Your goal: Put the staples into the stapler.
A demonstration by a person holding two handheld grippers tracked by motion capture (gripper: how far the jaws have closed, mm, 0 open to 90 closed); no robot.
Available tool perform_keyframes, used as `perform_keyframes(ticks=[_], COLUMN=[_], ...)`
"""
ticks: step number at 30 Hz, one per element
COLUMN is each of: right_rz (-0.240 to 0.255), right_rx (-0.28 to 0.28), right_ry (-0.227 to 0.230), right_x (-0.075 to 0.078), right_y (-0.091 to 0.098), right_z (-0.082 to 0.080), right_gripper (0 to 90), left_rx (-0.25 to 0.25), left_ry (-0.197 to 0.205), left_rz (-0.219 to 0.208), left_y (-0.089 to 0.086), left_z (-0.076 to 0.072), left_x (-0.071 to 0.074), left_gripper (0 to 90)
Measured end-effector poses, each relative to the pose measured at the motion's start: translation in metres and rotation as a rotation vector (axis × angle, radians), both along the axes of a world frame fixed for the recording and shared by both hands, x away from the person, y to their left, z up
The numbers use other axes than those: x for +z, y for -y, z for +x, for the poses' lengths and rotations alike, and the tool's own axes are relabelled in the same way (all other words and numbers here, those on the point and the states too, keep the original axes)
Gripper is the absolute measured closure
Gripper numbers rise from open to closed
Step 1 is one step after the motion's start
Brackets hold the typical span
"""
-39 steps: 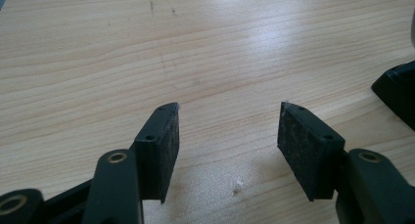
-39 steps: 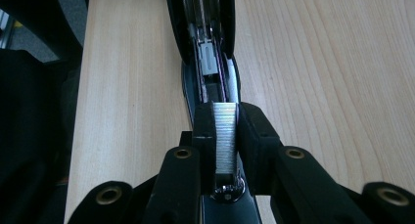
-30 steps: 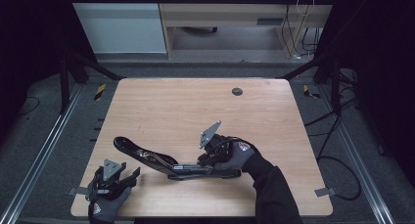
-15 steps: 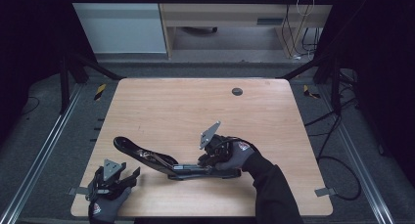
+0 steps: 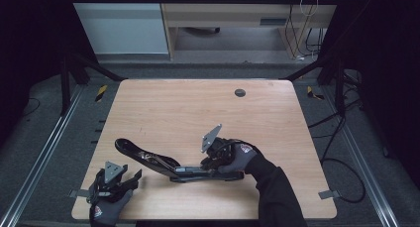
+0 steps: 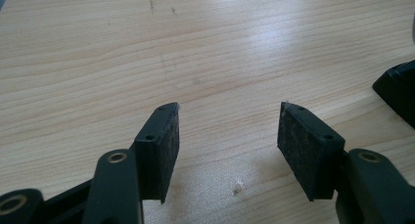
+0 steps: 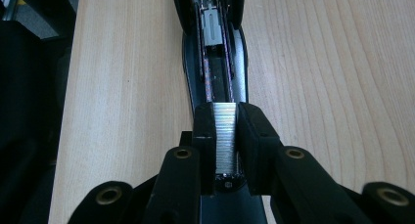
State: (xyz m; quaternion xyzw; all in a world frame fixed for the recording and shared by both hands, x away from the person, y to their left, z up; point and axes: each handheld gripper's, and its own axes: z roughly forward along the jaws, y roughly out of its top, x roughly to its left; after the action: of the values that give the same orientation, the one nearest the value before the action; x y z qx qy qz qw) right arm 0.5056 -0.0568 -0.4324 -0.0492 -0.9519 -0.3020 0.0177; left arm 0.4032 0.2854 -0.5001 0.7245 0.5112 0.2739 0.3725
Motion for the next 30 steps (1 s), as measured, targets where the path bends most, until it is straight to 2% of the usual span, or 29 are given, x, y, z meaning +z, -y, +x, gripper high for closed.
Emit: perform_keyframes(ticks=[20, 30], right_rz=[-0.013, 0.001], right_rx=[0.008, 0.024], right_ry=[0.012, 0.02], right_x=[-0.0025, -0.0019], right_y=[-0.001, 0.0009], right_z=[-0.0001, -0.0004], right_gripper=[78.4, 78.5], left_rx=[0.001, 0.003], left_ry=[-0.001, 0.001], left_rz=[0.002, 0.0], left_y=[-0.0002, -0.0001], left_z=[0.0001, 0.0003], left_x=[-0.0001, -0.0003], left_gripper=[40.9, 40.9])
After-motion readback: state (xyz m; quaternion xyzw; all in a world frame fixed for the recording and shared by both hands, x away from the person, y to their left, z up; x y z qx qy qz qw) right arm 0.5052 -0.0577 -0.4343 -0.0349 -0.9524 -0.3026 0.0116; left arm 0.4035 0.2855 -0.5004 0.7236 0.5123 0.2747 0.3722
